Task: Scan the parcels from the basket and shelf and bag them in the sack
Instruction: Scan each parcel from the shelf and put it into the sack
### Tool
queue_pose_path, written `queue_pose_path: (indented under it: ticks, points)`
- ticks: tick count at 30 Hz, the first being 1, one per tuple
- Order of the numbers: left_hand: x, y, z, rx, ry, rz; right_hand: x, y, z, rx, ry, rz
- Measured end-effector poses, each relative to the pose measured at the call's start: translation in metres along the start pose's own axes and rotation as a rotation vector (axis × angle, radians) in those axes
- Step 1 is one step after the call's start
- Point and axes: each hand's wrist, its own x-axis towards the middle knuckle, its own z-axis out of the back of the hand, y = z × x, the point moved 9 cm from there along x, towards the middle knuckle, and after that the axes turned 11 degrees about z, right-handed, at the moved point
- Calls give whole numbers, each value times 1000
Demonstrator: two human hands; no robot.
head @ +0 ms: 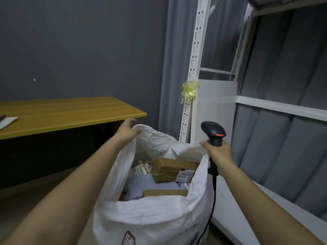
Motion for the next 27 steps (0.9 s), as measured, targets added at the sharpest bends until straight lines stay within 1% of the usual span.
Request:
queue_pose_path:
  ticks: [3,4,5,8,9,10,11,13,15,17,20,22,25,27]
  points:
    - [-49,-26,-9,240,-28,-151,-12,14,9,-43,-100,28]
    - [-68,-31,-14,266,-8,-198,-17,21,13,-78,-130,50]
    - [-87,-33,-20,262,42,-212,-22,28,15,-94,-146,75]
    - [-138,-20,-45,284,303,-128,-40,49,18,-35,-138,130]
    - [-153,-17,-50,318,368,-120,-48,55,18,-6,-124,148]
    - [-165,-15,-52,326,393,-135,-58,64,17,27,-109,171]
    - [-175,-15,-51,297,386,-155,-69,71,15,69,-86,182]
    - [-191,-13,-44,164,348,-170,-93,80,4,178,-5,158]
    - [-206,-10,-39,32,324,-165,-118,87,-15,299,105,95]
    - [-219,-9,-31,-46,290,-169,-139,98,-37,397,215,44]
    - [-234,-9,-11,-150,241,-150,-159,118,-72,521,369,19]
    - [-239,-10,5,-165,197,-139,-168,130,-92,580,451,17]
    - [-245,-19,31,-95,83,-182,-179,149,-121,651,577,33]
    - [-249,-24,40,-29,37,-203,-186,160,-134,651,652,59]
